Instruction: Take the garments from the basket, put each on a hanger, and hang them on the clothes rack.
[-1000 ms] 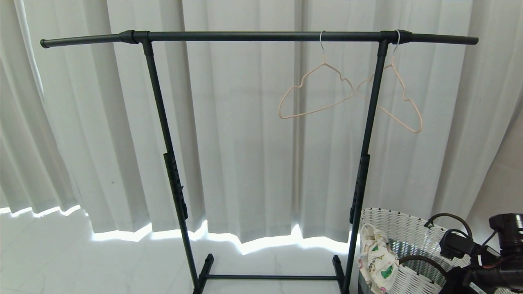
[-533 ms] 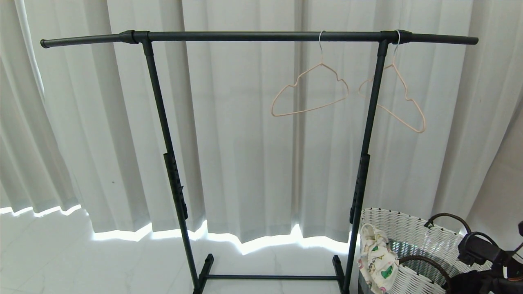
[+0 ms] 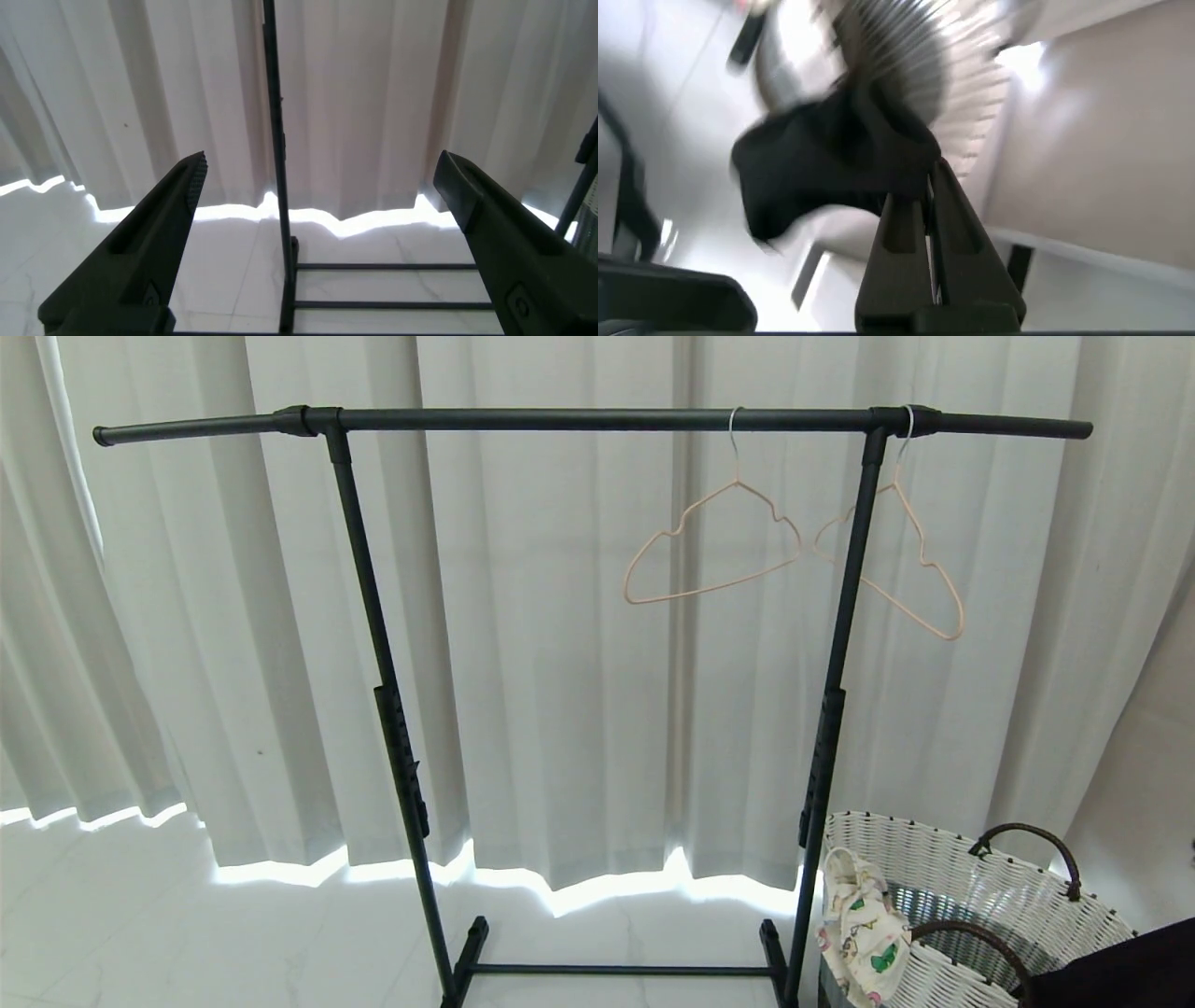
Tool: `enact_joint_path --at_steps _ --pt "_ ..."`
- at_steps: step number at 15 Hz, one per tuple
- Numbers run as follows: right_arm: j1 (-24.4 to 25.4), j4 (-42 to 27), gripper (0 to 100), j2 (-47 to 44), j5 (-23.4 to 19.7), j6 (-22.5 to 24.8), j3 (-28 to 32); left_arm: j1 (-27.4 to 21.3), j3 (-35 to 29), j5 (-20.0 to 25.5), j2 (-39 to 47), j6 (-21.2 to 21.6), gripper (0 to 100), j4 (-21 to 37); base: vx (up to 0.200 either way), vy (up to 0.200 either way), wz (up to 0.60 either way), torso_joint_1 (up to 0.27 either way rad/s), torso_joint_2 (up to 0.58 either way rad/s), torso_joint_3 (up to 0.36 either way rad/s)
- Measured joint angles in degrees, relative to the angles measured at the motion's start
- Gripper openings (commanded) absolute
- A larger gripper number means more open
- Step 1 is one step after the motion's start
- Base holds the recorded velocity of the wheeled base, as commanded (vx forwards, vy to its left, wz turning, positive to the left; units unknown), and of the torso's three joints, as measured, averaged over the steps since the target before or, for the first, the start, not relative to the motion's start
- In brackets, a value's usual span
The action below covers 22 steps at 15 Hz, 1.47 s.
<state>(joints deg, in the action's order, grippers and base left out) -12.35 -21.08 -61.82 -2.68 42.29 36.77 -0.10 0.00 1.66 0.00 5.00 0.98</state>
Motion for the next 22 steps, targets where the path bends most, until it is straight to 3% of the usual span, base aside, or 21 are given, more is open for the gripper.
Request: enact_joint_path --at_steps 3,7,12,17,19,22 --pt "1.13 -4.21 0 7.77 -0.07 -1.05 6.8 -0.01 0.0 0.01 0.0 0.17 100 0.0 -0.133 0.0 0.0 0.002 0.0 0.0" --pt "5.19 -4.21 0 12.42 0.12 -1.07 8.48 0.02 0.0 0.0 0.0 0.3 100 0.02 -0.2 0.0 0.0 0.007 0.0 0.001" --pt "8.28 -4.16 0 13.25 0.12 -1.1 9.09 -0.01 0.0 0.0 0.0 0.39 100 0.0 -0.12 0.0 0.0 0.002 0.0 0.0" --pt "16.25 -4.07 0 8.98 0.17 -2.22 10.69 -0.01 0.0 -0.05 0.0 0.04 100 0.0 0.0 0.0 0.0 0.0 0.0 0.0" --pt "22.49 -4.24 0 5.16 0.33 -6.52 12.46 0.0 0.0 0.06 0.0 0.55 100 0.0 0.0 0.0 0.0 0.0 0.0 0.0" --pt "32.09 -4.49 0 -1.85 1.6 -16.54 15.49 -0.09 0.0 0.09 0.0 0.17 100 0.0 0.0 0.0 0.0 0.0 0.0 0.0"
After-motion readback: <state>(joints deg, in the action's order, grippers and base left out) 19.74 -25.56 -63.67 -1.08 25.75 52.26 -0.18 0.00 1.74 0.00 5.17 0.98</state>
